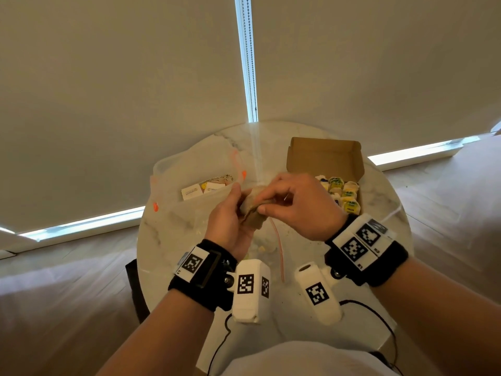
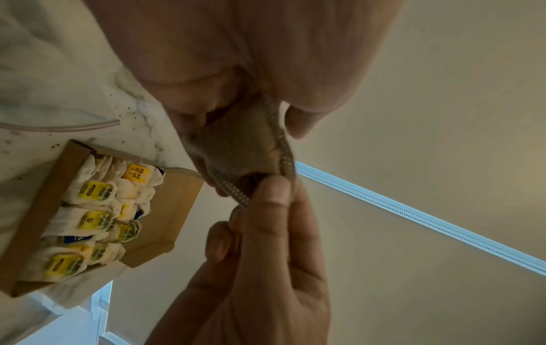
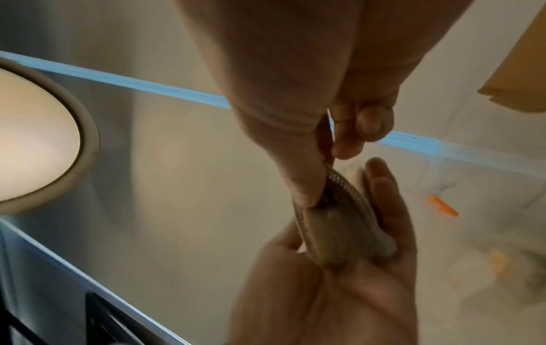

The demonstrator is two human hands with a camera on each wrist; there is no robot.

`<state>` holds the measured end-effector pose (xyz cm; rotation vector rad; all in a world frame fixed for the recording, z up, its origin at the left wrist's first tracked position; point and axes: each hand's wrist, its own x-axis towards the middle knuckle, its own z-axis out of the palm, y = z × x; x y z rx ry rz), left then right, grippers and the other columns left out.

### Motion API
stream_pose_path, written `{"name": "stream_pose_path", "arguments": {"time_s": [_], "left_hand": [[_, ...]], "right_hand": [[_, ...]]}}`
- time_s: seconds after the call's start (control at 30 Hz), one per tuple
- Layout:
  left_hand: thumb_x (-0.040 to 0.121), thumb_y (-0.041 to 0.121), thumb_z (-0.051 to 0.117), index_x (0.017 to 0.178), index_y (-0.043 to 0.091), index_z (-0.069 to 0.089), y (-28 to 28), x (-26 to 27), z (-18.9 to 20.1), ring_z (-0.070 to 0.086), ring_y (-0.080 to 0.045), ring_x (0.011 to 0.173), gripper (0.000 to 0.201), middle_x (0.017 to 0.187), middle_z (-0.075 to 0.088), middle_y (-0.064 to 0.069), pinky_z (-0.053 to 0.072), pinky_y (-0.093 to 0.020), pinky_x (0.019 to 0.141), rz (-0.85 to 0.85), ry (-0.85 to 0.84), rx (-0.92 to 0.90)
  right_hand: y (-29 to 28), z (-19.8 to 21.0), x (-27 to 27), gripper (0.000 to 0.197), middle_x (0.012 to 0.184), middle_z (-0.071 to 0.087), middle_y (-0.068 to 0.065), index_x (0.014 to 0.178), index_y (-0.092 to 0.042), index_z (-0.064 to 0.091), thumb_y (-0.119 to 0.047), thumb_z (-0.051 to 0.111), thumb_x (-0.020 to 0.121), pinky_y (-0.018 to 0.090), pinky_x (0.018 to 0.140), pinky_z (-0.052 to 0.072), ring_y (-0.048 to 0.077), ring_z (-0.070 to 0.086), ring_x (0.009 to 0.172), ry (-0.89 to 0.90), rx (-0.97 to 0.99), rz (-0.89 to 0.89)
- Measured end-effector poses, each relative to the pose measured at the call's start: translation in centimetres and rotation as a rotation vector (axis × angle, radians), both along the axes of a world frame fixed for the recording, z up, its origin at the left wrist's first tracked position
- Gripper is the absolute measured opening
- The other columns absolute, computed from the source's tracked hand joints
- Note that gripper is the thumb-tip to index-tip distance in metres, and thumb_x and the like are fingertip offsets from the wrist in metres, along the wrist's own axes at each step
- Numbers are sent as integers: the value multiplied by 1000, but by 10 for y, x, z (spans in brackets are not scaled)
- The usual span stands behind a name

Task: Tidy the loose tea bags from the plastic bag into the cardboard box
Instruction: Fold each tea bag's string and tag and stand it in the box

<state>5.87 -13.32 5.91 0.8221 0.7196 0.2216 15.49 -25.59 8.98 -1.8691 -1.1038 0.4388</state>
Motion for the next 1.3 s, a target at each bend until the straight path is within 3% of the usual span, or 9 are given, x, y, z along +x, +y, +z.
{"name": "stream_pose_path", "arguments": {"time_s": [0.1, 0.17, 0.33, 0.53, 0.7, 0.83, 0.93, 1.13, 1.3], "left_hand": [[105, 37, 39, 129, -4, 57, -1, -1, 0, 64, -24, 91, 51, 116, 63, -28, 53, -34, 81, -27, -41, 1], [103, 30, 44, 118, -4, 63, -2, -1, 2, 64, -24, 86, 42, 109, 65, -25, 48, -37, 83, -53, -52, 52], [92, 5, 57, 126, -9, 56, -6, -3, -2, 67, -21, 88, 37, 101, 70, -17, 57, -32, 84, -142, -54, 186], [96, 4, 56, 119, 0, 56, -1, 3, -7, 68, -32, 98, 22, 103, 72, -17, 56, -40, 88, -157, 54, 236], [98, 6, 54, 109, 6, 63, 12, 3, -11, 70, -25, 87, 14, 101, 74, -13, 58, -32, 76, -132, 113, 272], [98, 3, 53, 104, 7, 65, 16, 6, -15, 69, -22, 80, 13, 94, 75, -10, 55, -29, 71, -130, 137, 291], [98, 3, 53, 101, 7, 65, 16, 7, -18, 69, -22, 80, 14, 94, 75, -10, 54, -30, 71, -138, 162, 307], [97, 1, 52, 101, 5, 66, 24, 5, -23, 68, -23, 79, 15, 96, 74, -14, 56, -28, 67, -118, 164, 304], [97, 0, 51, 101, 4, 66, 29, 6, -25, 68, -23, 77, 16, 96, 74, -15, 58, -25, 64, -100, 170, 292]], "right_hand": [[7, -6, 8, 29, 75, 64, -9, 106, -18, 73, -17, 80, 78, 15, 63, 39, 1, 52, 61, -33, -74, -123], [10, -7, 12, 34, 73, 64, -5, 111, -17, 71, -20, 80, 79, 20, 63, 42, 1, 52, 59, -28, -148, -148], [8, -8, 20, 10, 79, 62, -5, 88, -21, 75, -23, 79, 78, 20, 59, 37, 3, 49, 63, -90, -151, -169], [-6, -9, 49, 13, 89, 75, 4, 81, -20, 68, -10, 76, 81, 39, 77, 60, 18, 72, 82, 217, -46, -156], [-27, -17, 107, 15, 76, 71, -5, 84, -19, 62, -7, 72, 84, 23, 66, 55, 3, 68, 70, 125, -119, -291], [-22, -62, 113, 10, 88, 68, -10, 91, -27, 65, -19, 71, 87, 26, 76, 55, 7, 66, 85, 35, -504, -103], [-12, -106, 96, 13, 98, 69, -6, 102, -21, 72, -21, 68, 90, 29, 84, 53, 13, 65, 96, -7, -738, 133], [1, -144, 98, 20, 109, 70, 4, 109, -12, 71, -18, 65, 92, 24, 79, 44, 21, 63, 102, 10, -842, 173], [8, -147, 122, 16, 99, 68, 2, 106, -12, 71, -18, 65, 92, 23, 72, 45, 18, 62, 94, 3, -820, 113]]}}
